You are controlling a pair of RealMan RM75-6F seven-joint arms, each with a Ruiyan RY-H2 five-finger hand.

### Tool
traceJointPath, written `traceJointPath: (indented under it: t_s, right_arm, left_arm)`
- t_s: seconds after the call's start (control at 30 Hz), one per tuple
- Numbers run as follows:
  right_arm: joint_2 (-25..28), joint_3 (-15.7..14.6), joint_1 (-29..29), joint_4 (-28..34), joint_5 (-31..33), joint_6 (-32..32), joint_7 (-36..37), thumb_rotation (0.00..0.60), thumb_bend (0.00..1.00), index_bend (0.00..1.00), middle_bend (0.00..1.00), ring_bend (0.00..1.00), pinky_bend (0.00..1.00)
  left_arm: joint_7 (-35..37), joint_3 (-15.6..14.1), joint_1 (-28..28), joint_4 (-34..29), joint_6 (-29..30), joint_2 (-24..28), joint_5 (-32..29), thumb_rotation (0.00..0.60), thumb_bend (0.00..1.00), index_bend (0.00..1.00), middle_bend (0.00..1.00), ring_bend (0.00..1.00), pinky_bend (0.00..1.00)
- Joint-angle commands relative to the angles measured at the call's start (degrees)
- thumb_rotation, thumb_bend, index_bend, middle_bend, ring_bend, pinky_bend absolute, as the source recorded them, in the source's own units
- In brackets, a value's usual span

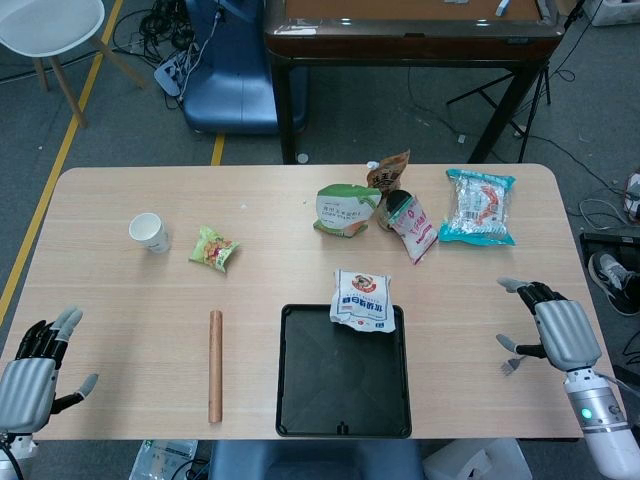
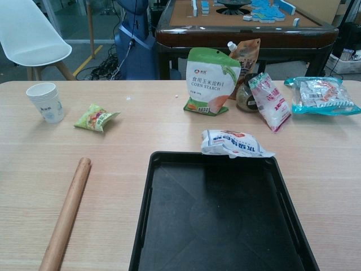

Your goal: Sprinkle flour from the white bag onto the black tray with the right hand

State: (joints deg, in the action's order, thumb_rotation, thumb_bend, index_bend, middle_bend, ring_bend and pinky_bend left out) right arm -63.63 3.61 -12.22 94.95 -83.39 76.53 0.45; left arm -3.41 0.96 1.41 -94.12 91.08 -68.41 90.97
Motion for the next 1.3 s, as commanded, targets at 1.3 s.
traceJointPath:
  t_s: [1.3]
  right_arm:
    - [-24.1, 3.4, -23.7, -13.8, 6.3, -27.5, -9.3, 0.600, 0.08, 0.00, 0.06, 0.03, 0.19]
  left_arm:
    - [0.7, -0.1, -1.1, 0.0, 1.2, 0.7, -0.2, 0.600, 0.21, 0.07, 0.09, 0.12, 0.06]
